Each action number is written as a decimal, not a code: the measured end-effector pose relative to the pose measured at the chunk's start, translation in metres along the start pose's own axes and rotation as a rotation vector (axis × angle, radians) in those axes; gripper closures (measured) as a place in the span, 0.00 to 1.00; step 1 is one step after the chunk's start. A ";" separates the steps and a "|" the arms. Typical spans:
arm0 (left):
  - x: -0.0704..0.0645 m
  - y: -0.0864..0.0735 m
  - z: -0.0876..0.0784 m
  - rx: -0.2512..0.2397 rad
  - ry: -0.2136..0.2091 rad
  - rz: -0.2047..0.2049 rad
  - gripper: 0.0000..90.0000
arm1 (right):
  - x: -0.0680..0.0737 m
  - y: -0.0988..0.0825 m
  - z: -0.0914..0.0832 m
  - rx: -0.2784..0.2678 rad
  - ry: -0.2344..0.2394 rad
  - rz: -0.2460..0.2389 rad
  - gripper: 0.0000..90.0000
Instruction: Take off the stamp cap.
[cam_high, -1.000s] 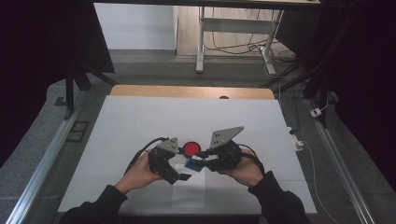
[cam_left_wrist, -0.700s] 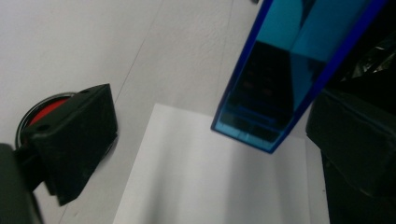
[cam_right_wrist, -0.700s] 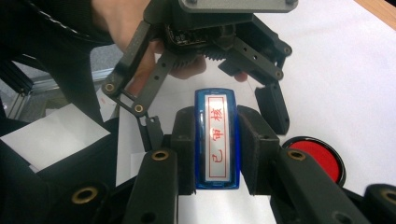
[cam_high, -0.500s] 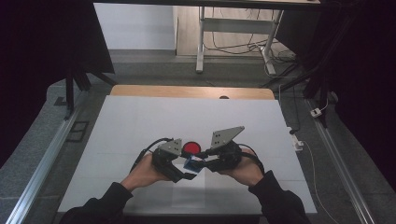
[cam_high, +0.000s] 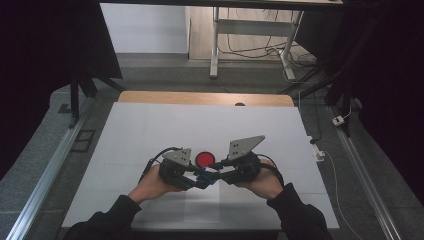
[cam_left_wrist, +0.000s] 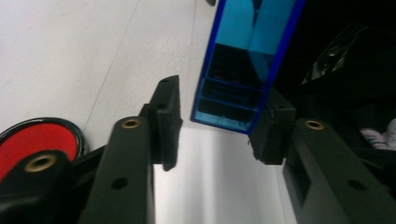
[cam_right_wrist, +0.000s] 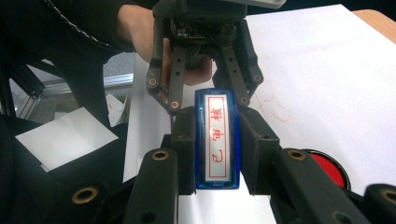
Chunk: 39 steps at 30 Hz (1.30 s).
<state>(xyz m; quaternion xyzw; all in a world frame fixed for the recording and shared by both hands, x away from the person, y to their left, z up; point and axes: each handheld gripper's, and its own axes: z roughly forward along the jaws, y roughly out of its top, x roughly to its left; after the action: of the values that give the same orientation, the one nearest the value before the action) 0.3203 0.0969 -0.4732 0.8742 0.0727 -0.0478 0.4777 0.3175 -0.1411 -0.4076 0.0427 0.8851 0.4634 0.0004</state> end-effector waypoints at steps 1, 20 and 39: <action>0.000 0.000 0.000 -0.004 -0.001 0.002 0.68 | 0.000 0.000 0.000 -0.003 -0.001 0.004 0.78; -0.001 0.002 -0.008 -0.062 -0.040 0.030 0.76 | -0.004 -0.002 -0.006 -0.071 0.046 0.017 0.78; -0.005 0.003 -0.009 -0.037 -0.038 0.088 0.77 | -0.007 -0.003 -0.006 -0.078 0.092 0.029 0.78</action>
<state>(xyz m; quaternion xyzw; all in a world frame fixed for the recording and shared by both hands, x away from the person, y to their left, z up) 0.3157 0.1026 -0.4647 0.8666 0.0260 -0.0418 0.4965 0.3236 -0.1485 -0.4069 0.0341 0.8648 0.4990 -0.0451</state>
